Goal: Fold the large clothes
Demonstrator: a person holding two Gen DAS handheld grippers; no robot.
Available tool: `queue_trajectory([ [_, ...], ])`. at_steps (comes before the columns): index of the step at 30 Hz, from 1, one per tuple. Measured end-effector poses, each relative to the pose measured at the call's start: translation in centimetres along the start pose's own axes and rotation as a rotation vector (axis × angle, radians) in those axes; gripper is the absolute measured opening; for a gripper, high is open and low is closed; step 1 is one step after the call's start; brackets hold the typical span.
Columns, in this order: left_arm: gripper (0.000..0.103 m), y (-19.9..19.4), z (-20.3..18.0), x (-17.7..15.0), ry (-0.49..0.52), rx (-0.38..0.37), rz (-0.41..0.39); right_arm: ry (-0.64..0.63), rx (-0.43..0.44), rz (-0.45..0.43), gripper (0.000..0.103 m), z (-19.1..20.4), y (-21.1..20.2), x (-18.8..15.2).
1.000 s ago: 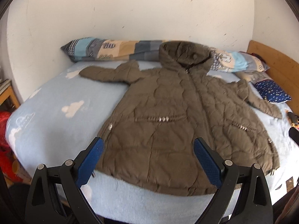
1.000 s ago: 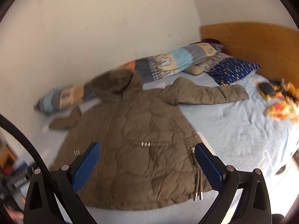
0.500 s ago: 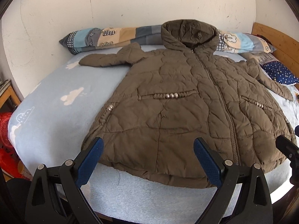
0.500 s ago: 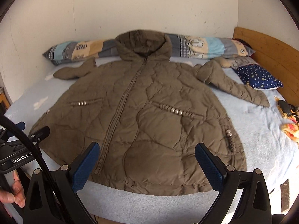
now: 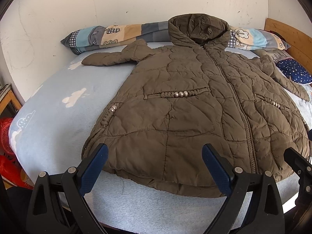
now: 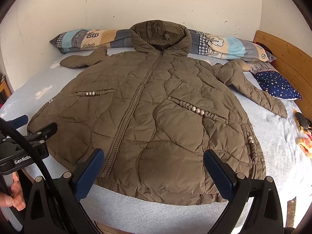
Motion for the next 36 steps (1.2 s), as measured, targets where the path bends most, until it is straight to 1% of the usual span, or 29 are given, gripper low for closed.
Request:
queue_trajectory([
  [16,0.097,0.0,0.2,-0.1,0.009,0.003,-0.008,0.017,-0.004,0.008,0.103,-0.3,0.0,-0.1],
  [22,0.097,-0.1,0.0,-0.1,0.009,-0.004,-0.004,0.064,0.004,0.008,0.103,-1.4,-0.1,-0.2],
  [27,0.097,-0.2,-0.9,-0.1,0.018,-0.015,0.001,0.108,0.011,0.016,0.103,-2.5,0.0,-0.5],
  [32,0.097,-0.3,-1.5,-0.2,0.028,-0.021,0.003,0.129,0.018,0.019,0.103,-3.1,0.0,-0.7],
  [34,0.097,-0.6,-1.6,0.3,0.026,-0.029,-0.003,0.144,0.019,0.012,0.103,-3.7,-0.3,-0.7],
  [36,0.097,-1.0,-1.7,1.7,0.018,-0.041,-0.02,0.176,0.033,0.003,0.103,-4.6,-0.5,-0.7],
])
Point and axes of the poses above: each gripper's, at about its wrist camera, not at the fingertips, and y roughly the way its jaws point, z to its left, x to its top, the point moved 3 cm from there along y, roughly the way its jaws point, and after that the axes turned 15 degrees about -y, right-handed, at the moved point
